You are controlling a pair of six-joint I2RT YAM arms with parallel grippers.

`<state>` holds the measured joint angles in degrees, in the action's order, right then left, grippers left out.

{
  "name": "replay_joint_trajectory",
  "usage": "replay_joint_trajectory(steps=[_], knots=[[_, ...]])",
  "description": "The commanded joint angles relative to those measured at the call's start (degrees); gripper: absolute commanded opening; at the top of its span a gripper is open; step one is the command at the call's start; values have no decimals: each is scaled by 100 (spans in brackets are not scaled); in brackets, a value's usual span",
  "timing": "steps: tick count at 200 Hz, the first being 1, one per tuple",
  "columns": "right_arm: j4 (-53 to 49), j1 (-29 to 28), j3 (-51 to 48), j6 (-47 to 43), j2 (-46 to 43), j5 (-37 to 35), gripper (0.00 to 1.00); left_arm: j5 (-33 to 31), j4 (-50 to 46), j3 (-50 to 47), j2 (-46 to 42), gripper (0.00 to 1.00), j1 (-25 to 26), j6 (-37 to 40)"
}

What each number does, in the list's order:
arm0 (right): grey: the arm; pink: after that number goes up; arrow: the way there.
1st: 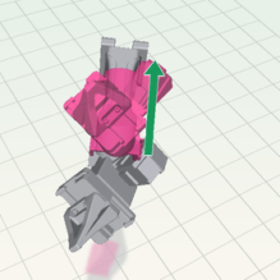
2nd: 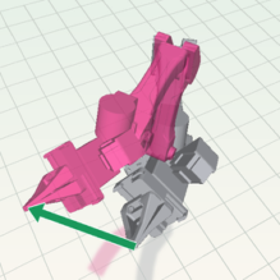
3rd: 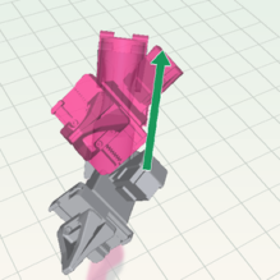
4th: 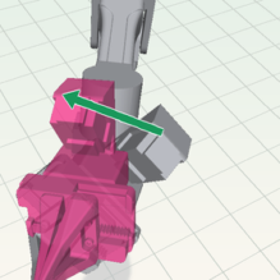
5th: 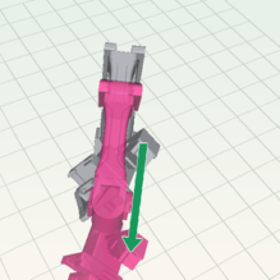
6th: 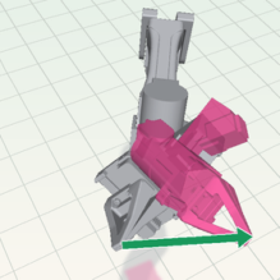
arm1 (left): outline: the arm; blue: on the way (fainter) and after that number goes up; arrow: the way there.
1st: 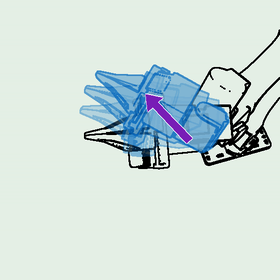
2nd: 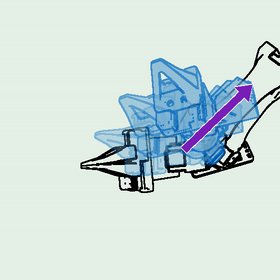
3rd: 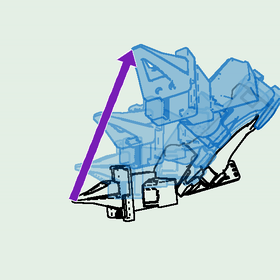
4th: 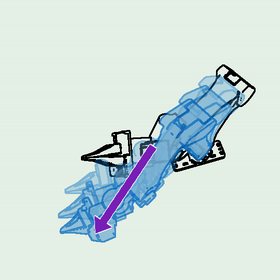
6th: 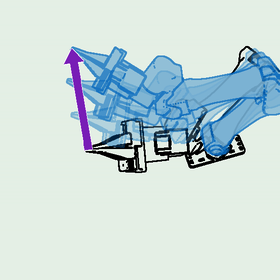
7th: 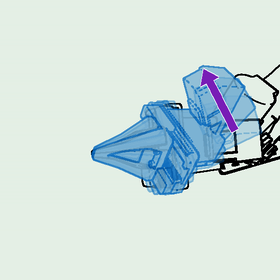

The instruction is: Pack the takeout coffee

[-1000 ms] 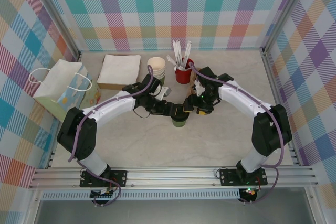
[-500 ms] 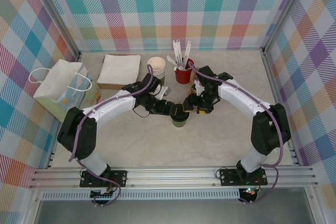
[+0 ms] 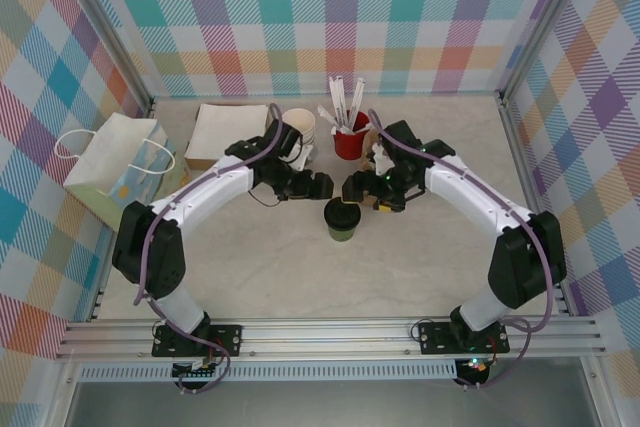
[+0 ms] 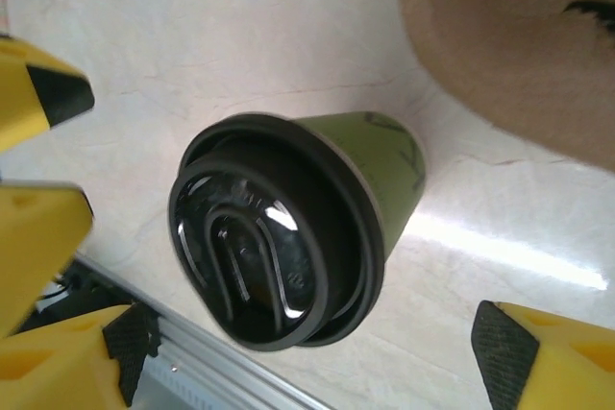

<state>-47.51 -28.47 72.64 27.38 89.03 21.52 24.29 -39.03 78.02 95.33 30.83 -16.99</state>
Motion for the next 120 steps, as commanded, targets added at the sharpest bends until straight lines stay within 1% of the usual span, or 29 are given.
replay_joint_trajectory(steps=[1, 19, 57, 120], knots=[[402, 16, -383, 362, -44, 557, 91, -133, 71, -117, -521, 80, -174, -264], [671, -9, -540, 512, 43, 805, 92, -239, 179, -232, -726, 79, -301, -401], [759, -110, -370, 487, 367, 967, 92, -237, 238, -412, -950, 79, -503, -550], [787, -159, 310, 346, 942, 1119, 91, -328, 129, -590, -1093, 79, -651, -627]])
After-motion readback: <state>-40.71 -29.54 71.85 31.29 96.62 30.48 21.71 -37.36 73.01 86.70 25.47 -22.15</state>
